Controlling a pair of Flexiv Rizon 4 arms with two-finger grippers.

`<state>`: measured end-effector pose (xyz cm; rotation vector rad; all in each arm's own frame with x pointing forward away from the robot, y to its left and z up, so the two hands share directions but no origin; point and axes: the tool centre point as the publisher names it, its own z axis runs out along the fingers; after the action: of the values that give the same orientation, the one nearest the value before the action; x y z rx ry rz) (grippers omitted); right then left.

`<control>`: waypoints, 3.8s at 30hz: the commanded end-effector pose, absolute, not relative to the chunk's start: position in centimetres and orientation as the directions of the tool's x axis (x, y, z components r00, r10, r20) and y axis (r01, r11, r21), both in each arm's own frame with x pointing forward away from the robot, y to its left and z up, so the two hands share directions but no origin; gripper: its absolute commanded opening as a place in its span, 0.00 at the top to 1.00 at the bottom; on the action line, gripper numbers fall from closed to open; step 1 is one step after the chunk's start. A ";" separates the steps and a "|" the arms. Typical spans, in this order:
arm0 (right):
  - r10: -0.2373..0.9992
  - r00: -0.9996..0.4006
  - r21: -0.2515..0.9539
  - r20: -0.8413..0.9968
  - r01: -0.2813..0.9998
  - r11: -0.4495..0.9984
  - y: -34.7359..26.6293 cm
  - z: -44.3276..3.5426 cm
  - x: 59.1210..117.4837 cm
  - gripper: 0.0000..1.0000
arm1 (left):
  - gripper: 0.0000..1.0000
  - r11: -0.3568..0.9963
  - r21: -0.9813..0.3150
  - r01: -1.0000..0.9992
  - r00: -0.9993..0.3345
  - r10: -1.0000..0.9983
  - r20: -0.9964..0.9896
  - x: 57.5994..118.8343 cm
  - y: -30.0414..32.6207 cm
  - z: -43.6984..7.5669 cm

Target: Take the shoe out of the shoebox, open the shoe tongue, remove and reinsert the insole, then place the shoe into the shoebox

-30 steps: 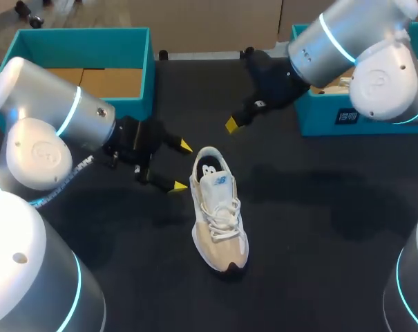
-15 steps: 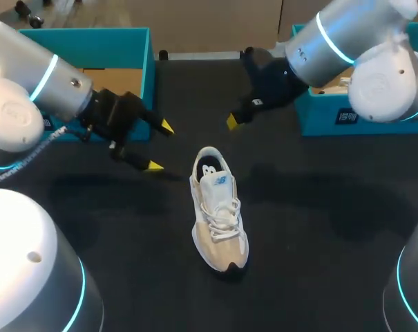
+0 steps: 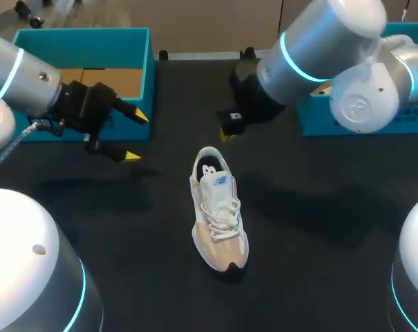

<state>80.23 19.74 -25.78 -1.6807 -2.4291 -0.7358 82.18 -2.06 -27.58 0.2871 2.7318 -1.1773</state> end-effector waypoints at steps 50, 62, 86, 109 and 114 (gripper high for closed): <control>0.989 -0.120 0.061 0.090 0.992 0.115 22.1 -33.8 76.7 1.00 | 0.00 0.682 -0.694 0.230 -0.969 0.094 -0.228 82.0 -1.0 -27.1; 0.989 -0.129 -0.014 0.074 0.991 0.131 21.9 -36.8 76.4 1.00 | 0.00 0.682 -0.694 0.230 -0.969 0.094 -0.228 82.0 -1.0 -27.1; 0.988 -0.157 0.080 0.003 0.984 0.157 22.1 -38.5 79.2 1.00 | 0.00 0.682 -0.694 0.230 -0.969 0.094 -0.228 82.0 -1.0 -27.1; 0.981 -0.176 0.200 -0.087 0.961 0.190 22.5 -38.8 81.1 1.00 | 0.00 0.682 -0.694 0.230 -0.969 0.094 -0.228 82.0 -1.0 -27.1; 0.975 -0.191 0.202 -0.116 0.956 0.212 22.4 -39.9 81.4 1.00 | 0.00 0.682 -0.694 0.230 -0.969 0.094 -0.228 82.0 -1.0 -27.1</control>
<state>81.30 21.91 -39.06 -2.1135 -2.6027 -0.1558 82.10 -1.01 -27.11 0.2651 2.7183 -1.1616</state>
